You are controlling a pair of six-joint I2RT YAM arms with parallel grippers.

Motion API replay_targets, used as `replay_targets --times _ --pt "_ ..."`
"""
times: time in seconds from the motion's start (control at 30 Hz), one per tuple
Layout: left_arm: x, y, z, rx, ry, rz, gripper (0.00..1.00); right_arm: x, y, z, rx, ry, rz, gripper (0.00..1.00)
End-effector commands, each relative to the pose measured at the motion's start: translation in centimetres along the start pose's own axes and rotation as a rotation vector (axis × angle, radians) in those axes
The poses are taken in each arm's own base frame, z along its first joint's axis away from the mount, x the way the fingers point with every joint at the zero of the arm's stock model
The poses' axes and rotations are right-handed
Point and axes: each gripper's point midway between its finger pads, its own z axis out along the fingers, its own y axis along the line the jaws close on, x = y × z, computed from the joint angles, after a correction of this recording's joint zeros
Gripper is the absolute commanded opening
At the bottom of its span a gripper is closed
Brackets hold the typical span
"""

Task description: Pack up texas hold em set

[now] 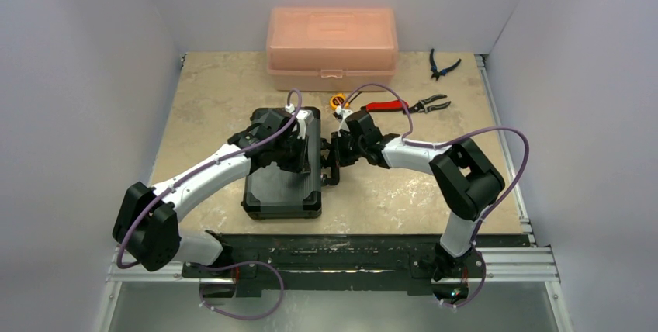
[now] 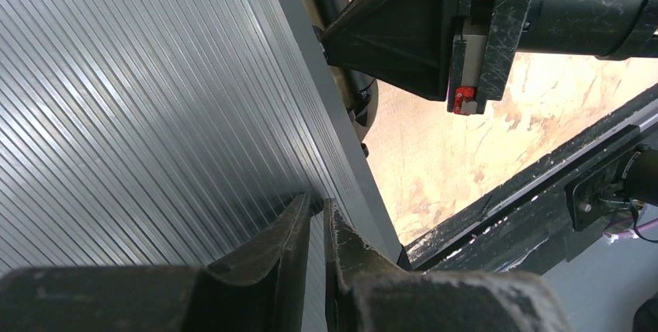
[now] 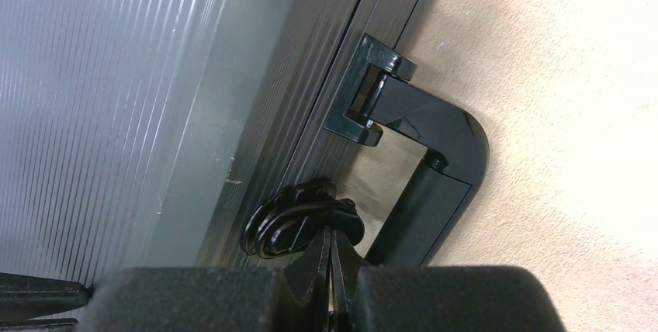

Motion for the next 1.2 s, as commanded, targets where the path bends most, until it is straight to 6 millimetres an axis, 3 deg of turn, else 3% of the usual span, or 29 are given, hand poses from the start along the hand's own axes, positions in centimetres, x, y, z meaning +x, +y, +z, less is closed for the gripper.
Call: replay_targets --times 0.0,0.2,0.67,1.17 --pt "3.2 1.5 -0.3 -0.073 0.112 0.006 0.12 -1.1 2.8 -0.4 -0.063 -0.034 -0.041 0.04" --pt "3.2 1.5 -0.5 -0.077 0.110 0.006 0.12 -0.6 1.8 -0.4 -0.025 -0.023 -0.049 0.03" --pt "2.7 1.1 -0.2 -0.070 0.108 0.016 0.12 -1.8 0.3 -1.8 0.074 -0.049 -0.071 0.02" --pt "2.7 0.8 0.2 -0.063 0.111 0.018 0.11 -4.1 0.9 -1.8 0.086 -0.064 -0.094 0.02"
